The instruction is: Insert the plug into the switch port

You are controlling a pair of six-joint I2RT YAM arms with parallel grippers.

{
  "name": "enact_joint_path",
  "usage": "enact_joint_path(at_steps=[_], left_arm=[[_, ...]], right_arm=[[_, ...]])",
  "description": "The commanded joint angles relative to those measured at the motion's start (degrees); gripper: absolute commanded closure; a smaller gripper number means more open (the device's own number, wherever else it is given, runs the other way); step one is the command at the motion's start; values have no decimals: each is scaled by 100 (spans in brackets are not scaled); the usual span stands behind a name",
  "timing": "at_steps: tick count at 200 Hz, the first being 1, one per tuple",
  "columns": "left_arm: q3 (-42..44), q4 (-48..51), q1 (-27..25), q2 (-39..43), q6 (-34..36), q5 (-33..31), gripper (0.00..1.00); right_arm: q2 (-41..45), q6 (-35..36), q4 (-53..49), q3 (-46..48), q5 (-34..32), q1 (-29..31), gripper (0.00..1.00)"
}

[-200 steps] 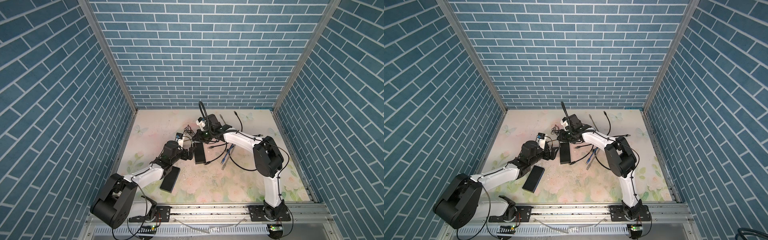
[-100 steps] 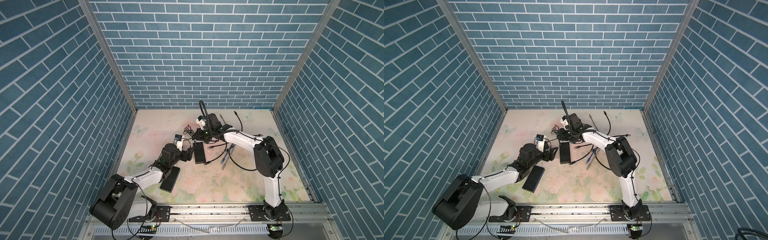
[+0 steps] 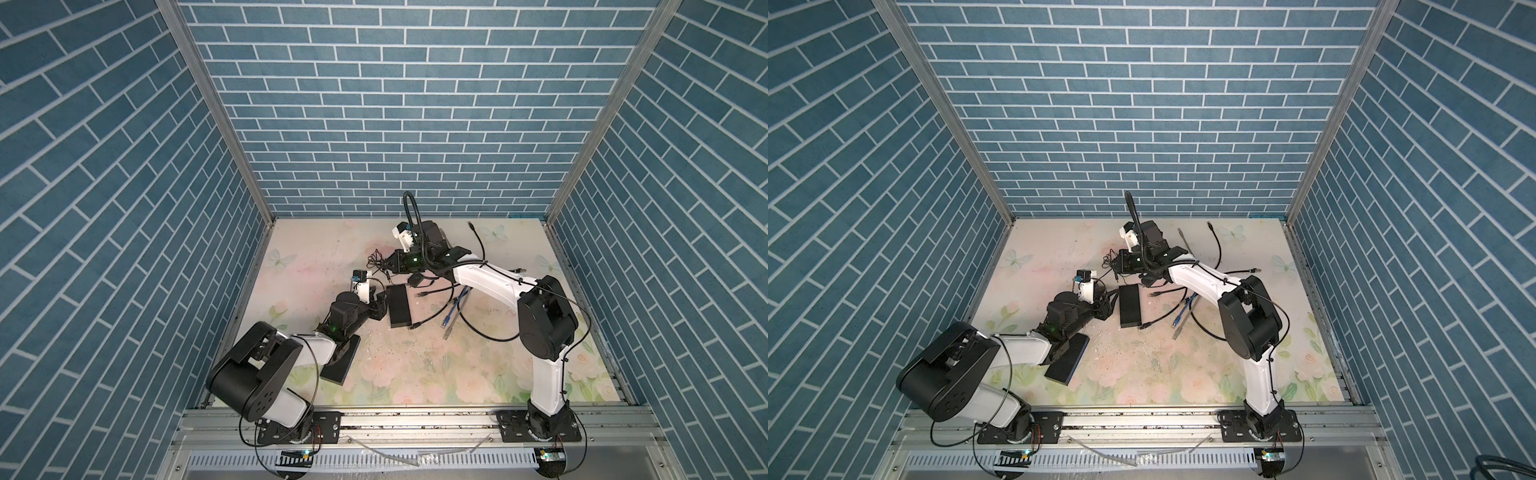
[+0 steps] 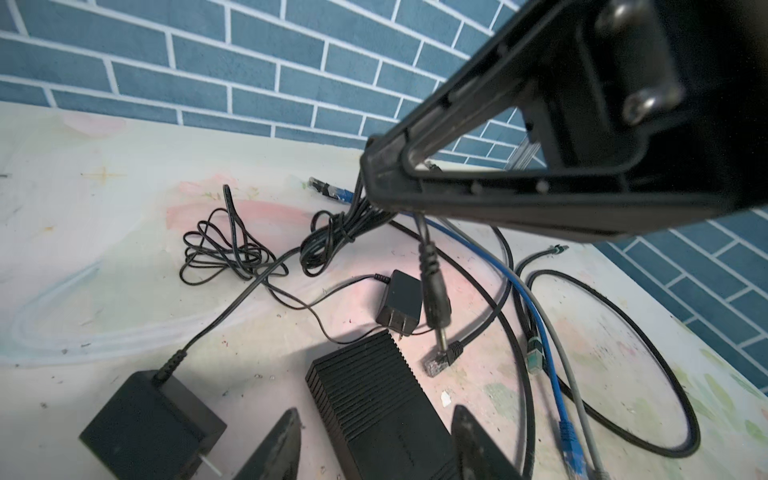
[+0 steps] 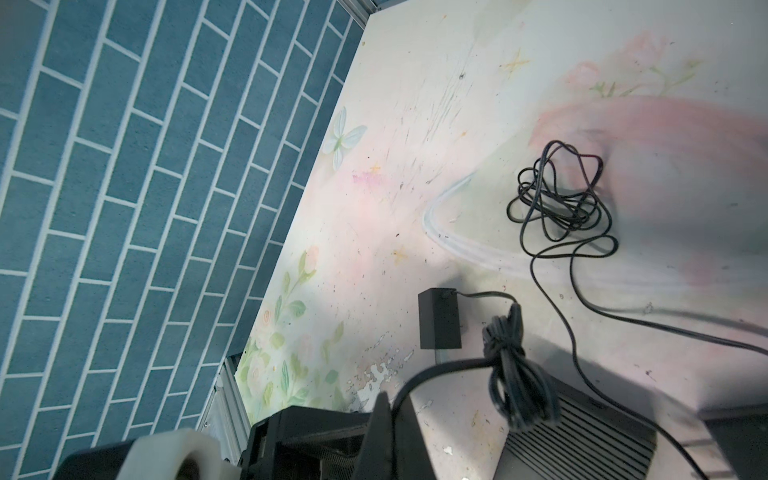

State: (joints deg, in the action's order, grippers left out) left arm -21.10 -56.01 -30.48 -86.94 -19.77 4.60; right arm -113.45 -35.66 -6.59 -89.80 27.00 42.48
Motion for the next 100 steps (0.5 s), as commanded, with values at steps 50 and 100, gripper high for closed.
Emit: enact_joint_path(at_steps=[50,100], left_arm=[[165,-2406,-71,-1065,72,-146,45],[1,-2428,-110,-1118,131,-81,44]], right_arm=[[200,42,140,157,99,-9,100],[166,39,140,157,111,-6,100]])
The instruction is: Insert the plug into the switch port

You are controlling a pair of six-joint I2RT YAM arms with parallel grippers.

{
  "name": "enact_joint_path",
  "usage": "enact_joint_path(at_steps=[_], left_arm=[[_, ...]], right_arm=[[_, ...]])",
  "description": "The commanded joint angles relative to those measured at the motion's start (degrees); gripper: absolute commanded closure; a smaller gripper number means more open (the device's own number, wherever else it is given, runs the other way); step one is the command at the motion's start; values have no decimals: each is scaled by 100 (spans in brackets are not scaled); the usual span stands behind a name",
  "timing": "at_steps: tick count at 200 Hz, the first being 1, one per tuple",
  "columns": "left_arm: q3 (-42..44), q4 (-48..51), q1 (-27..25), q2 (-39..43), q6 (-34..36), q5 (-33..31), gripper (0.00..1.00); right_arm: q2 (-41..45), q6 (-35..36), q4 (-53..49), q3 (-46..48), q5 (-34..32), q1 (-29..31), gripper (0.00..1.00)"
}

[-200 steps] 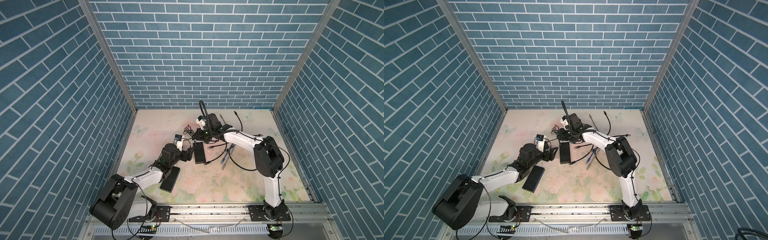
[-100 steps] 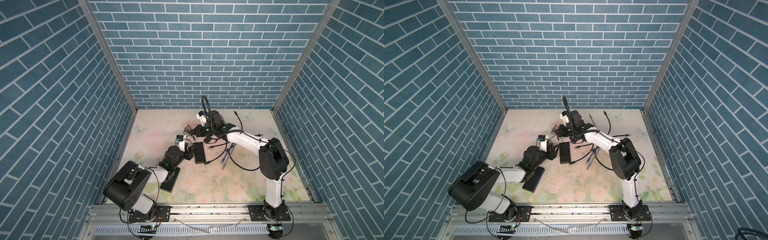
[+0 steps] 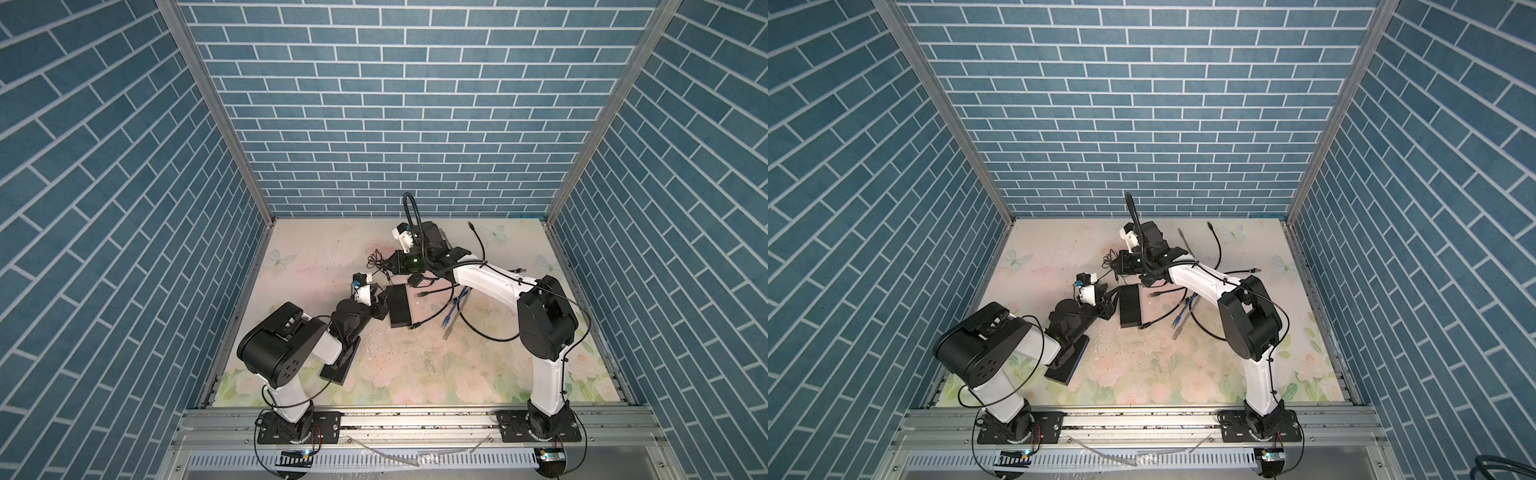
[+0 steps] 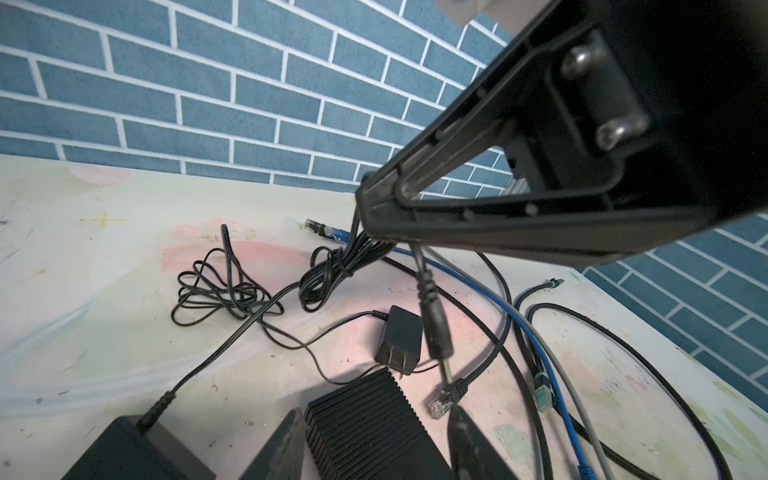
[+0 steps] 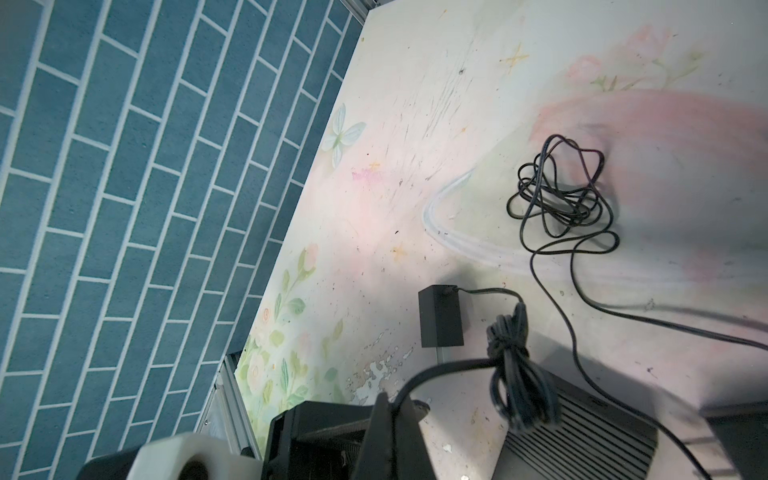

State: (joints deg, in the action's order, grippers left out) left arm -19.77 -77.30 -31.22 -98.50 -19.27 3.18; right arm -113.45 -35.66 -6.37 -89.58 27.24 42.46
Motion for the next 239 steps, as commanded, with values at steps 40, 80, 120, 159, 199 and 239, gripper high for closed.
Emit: enact_joint_path(at_steps=[40,80,120,159,199,239], left_arm=[[-237,-29,-41,122,170,50,45],[-257,-84,-40,11,184,7,55],[-292,-145,-36,-97,185,94,65],[-404,-101,-38,-186,169,266,75],[-406,-119,-40,-197,174,271,83],[-396,-124,-36,-161,212,270,95]], right_arm=[[130,23,137,131,123,-2,100],[148,24,127,147,141,-7,100],[148,24,119,142,161,-7,100],[148,15,102,148,169,-8,100],[156,14,109,149,180,-7,100],[159,23,101,160,185,-5,100]])
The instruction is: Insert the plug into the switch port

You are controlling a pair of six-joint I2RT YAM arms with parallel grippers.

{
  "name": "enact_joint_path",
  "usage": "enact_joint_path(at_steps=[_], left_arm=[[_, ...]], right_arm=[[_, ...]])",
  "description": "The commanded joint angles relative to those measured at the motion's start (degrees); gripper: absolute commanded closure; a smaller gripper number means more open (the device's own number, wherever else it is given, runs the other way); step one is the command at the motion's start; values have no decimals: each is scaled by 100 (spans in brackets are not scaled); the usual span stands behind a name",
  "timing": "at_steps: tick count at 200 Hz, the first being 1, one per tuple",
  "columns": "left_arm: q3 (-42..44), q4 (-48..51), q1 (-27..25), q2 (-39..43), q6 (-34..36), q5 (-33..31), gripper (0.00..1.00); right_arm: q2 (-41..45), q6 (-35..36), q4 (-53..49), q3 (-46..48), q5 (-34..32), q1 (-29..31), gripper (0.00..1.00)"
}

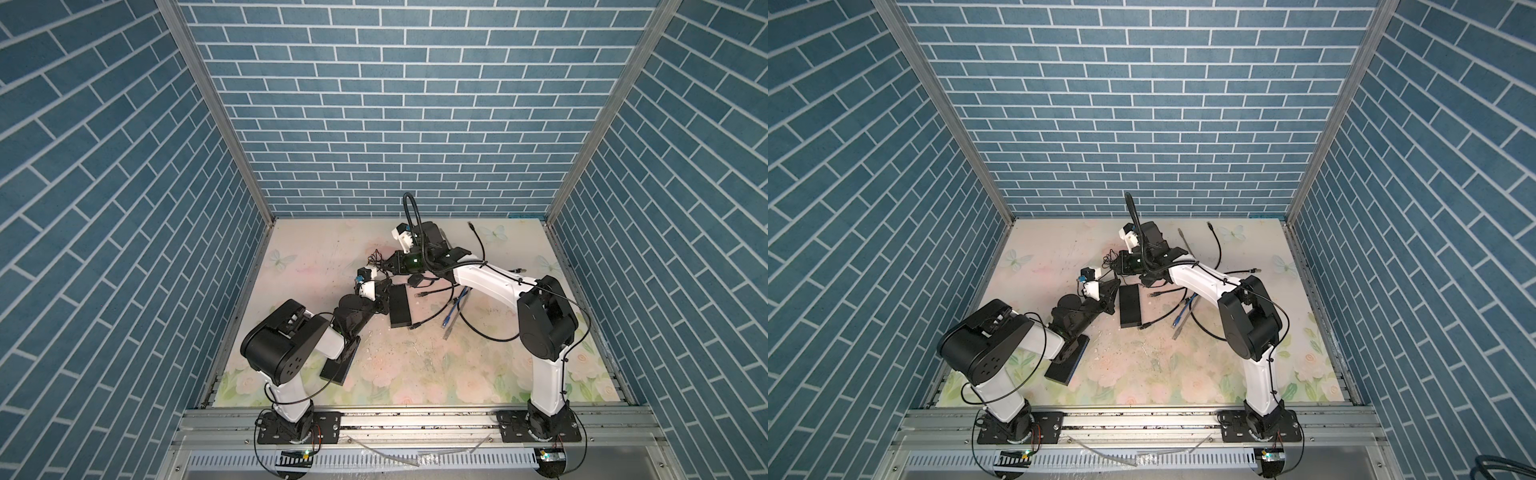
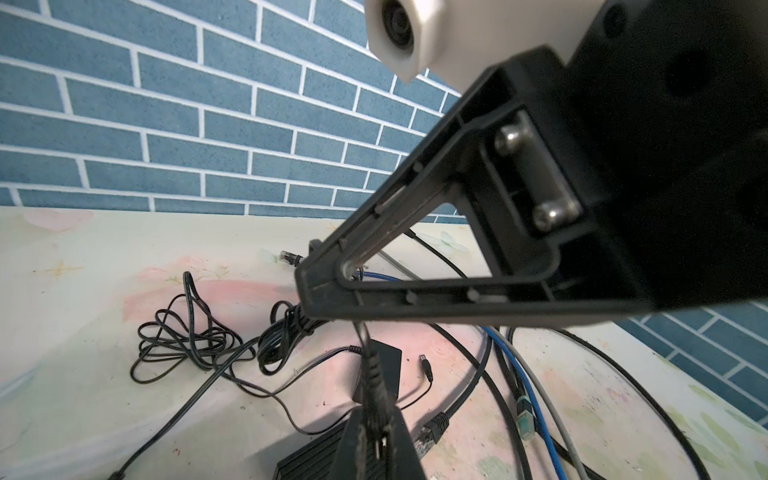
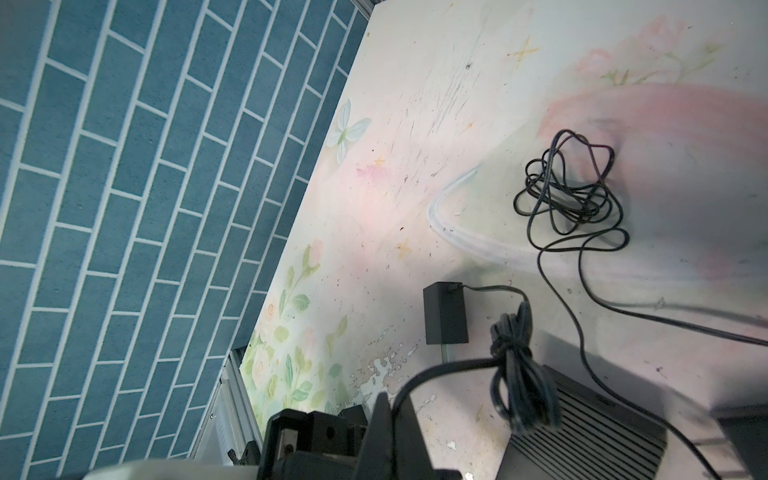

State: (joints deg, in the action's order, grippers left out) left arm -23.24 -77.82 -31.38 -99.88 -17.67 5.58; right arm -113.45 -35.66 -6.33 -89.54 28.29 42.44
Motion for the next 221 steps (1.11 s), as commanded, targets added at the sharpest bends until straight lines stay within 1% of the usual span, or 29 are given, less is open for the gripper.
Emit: enact_joint_path(at_steps=[1,42,49,69,100,152,197,221], left_arm=[[-49,-73,-19,-23,53,30,95],[39,-180,-25,-15,58,-39,100],[63,-196,-22,-13,60,-56,100],[86,-207,-18,-6,80,-57,100],[107,-210,-19,1,97,-60,100],[106,-164,-25,3,89,-59,100],[102,-152,-20,12,92,-65,100],[113,-137,-22,12,105,-87,100]], right_arm=[[162,24,97,151,80,-1,100],[196,124,-58,173,76,-15,100],[215,152,-83,196,63,-14,95],[304,248,-135,300,40,-16,87],[349,422,-368,317,20,-16,84],[350,499,-428,376,31,7,84],[262,499,-465,337,40,18,90],[219,483,-456,307,130,28,89]])
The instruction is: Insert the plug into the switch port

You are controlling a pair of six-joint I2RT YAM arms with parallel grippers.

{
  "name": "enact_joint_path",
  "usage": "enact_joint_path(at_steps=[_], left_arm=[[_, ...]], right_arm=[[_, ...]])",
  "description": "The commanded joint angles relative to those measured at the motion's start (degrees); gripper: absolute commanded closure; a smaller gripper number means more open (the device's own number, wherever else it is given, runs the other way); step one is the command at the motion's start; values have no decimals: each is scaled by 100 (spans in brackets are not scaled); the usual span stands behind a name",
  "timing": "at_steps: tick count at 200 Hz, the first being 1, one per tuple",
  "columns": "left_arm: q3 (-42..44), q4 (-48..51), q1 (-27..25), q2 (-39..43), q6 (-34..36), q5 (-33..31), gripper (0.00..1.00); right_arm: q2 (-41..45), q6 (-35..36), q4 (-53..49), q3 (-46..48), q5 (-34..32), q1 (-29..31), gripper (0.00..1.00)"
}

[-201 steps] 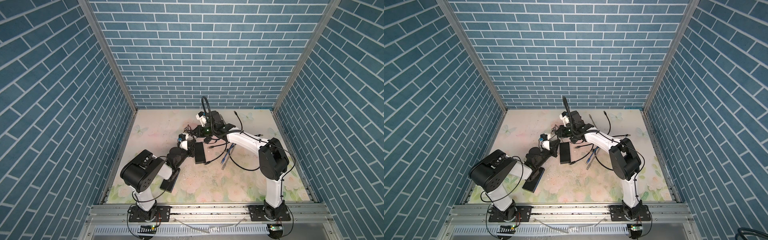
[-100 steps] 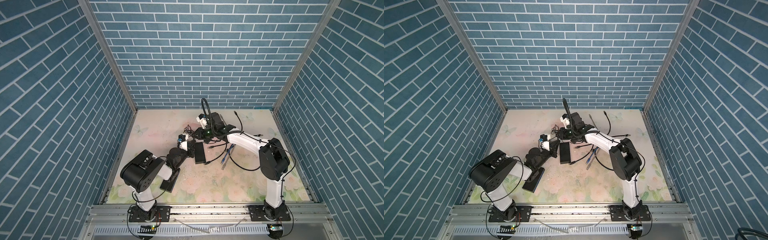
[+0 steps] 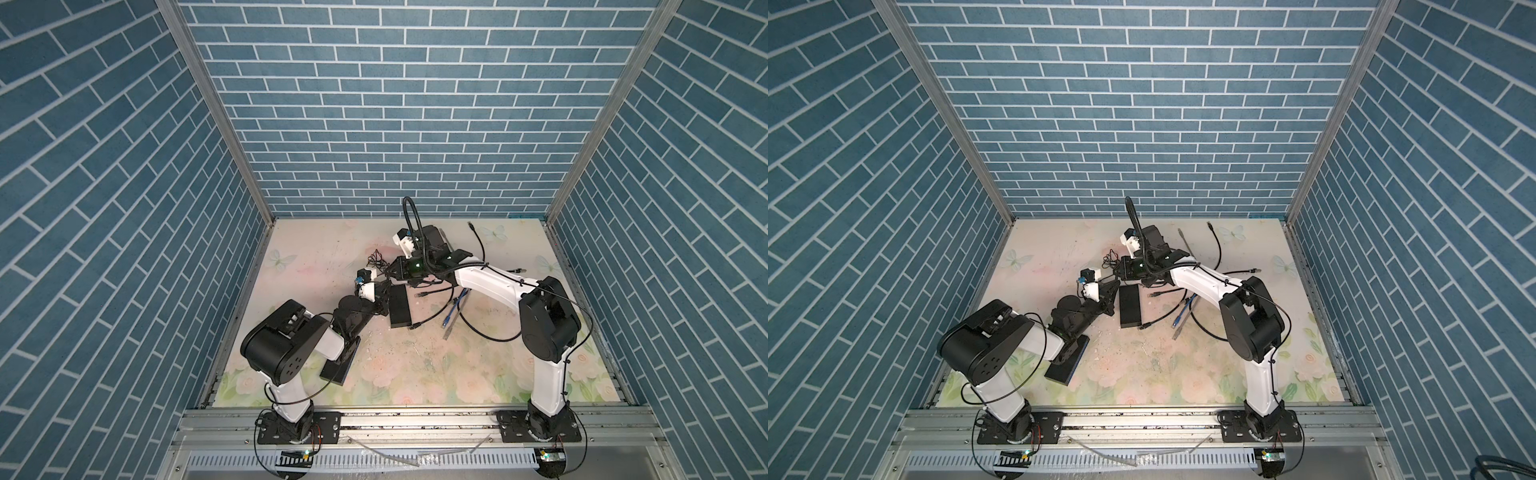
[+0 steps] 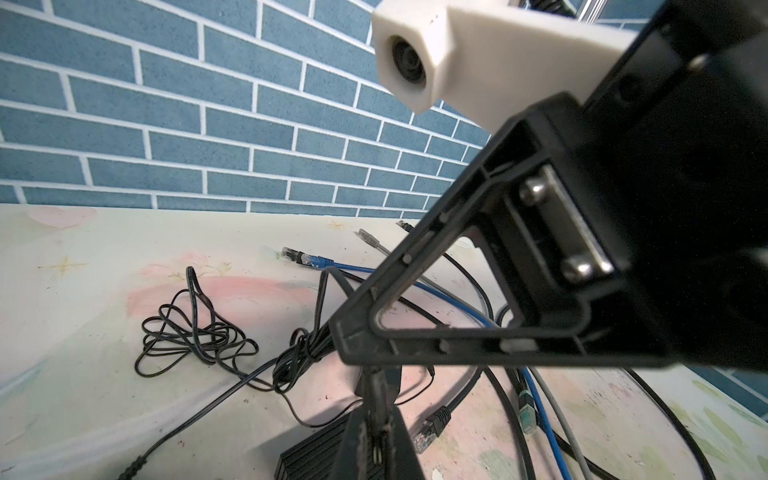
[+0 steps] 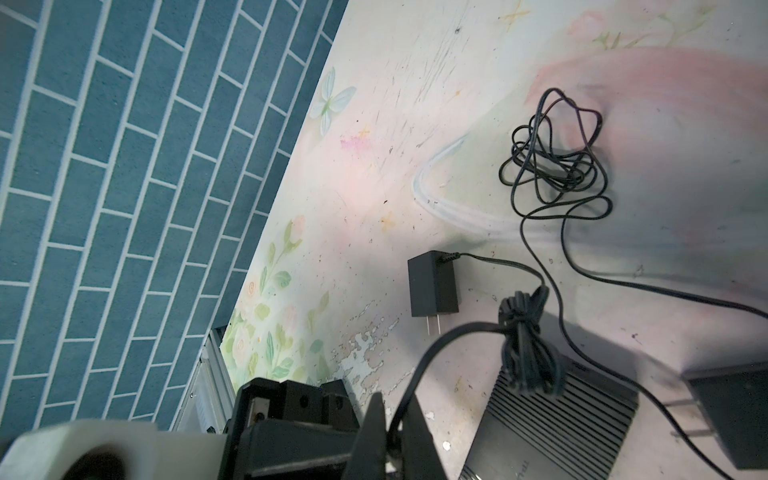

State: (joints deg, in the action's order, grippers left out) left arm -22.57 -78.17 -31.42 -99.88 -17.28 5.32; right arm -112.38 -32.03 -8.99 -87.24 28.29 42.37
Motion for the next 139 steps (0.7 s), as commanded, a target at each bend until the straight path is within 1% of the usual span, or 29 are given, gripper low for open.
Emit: enact_joint_path(at_steps=[1,43,84,93,107,116,125,133,139], left_arm=[[44,-106,-20,12,62,-59,100],[57,-129,-14,3,98,-106,100],[57,-152,-14,-3,102,-110,100],[57,-147,-14,-5,102,-110,100],[61,-153,-14,-4,102,-103,100],[83,-155,-21,3,102,-121,99],[101,-142,-20,16,90,-139,96],[118,-83,-15,45,57,-192,87],[130,-3,-17,86,20,-227,82]], right_arm=[[111,119,-190,77,131,34,88],[76,101,-184,85,245,43,86],[13,84,-197,51,291,59,88],[14,84,-191,50,284,61,91],[14,74,-183,45,269,58,100],[10,70,-167,41,296,61,100],[5,53,-156,21,317,56,100],[5,2,-117,19,308,49,100],[5,-30,-80,15,284,54,100]])
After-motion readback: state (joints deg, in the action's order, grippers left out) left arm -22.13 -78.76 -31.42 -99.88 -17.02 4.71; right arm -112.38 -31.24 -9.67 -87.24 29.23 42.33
